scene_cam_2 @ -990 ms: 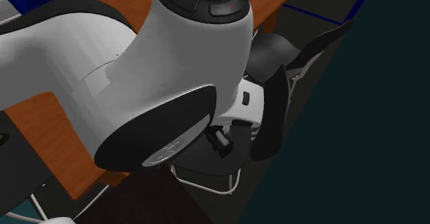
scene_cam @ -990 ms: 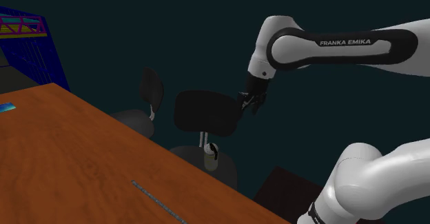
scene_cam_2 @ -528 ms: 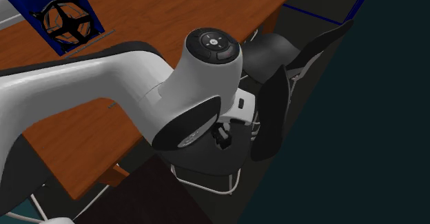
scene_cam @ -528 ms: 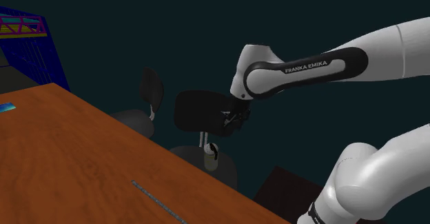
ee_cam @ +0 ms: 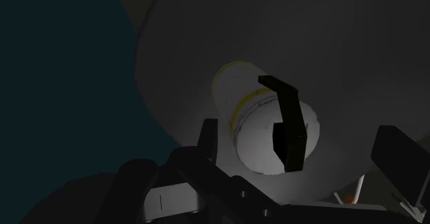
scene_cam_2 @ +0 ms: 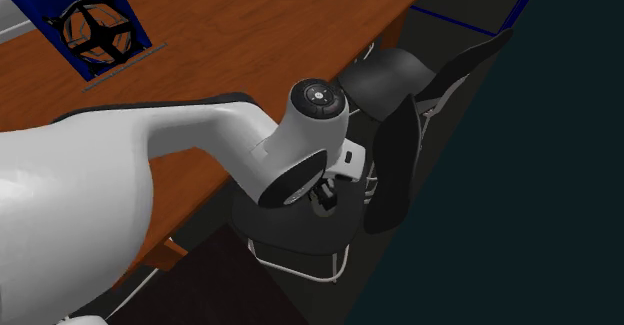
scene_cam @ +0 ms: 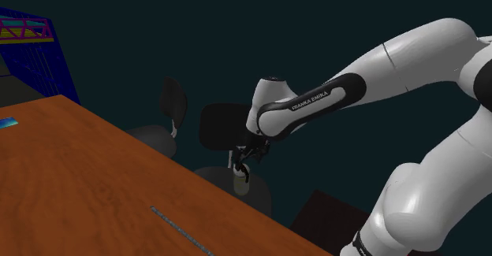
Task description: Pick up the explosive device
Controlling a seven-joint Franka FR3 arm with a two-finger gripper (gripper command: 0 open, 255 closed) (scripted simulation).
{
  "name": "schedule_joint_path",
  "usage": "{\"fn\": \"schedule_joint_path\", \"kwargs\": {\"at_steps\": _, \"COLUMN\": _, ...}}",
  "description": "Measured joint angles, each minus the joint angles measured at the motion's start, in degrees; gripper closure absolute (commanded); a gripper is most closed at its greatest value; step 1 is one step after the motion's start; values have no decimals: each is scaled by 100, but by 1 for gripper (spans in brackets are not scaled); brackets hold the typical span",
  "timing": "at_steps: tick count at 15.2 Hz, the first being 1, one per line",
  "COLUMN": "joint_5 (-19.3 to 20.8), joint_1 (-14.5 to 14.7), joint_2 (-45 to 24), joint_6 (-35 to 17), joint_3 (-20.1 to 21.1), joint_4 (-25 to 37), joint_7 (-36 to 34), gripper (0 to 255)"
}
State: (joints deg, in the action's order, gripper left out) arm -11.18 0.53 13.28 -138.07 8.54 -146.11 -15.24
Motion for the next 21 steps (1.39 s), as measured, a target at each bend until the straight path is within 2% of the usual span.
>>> {"fn": "schedule_joint_path", "kwargs": {"at_steps": 7, "joint_5": -50, "joint_1": 21, "joint_2": -472, "joint_6": -669, "joint_3": 37, "joint_4": -189, "joint_7": 38, "gripper": 0}}
{"fn": "schedule_joint_path", "kwargs": {"at_steps": 8, "joint_5": -56, "joint_1": 25, "joint_2": -491, "joint_6": -709, "joint_3": 41, "joint_4": -208, "joint_7": 39, "gripper": 255}}
{"fn": "schedule_joint_path", "kwargs": {"at_steps": 18, "joint_5": -61, "joint_1": 23, "joint_2": -503, "joint_6": -751, "joint_3": 37, "joint_4": -214, "joint_7": 53, "gripper": 255}}
{"fn": "schedule_joint_path", "kwargs": {"at_steps": 21, "joint_5": -46, "joint_1": 19, "joint_2": -385, "joint_6": -580, "joint_3": 34, "joint_4": -181, "joint_7": 29, "gripper": 255}}
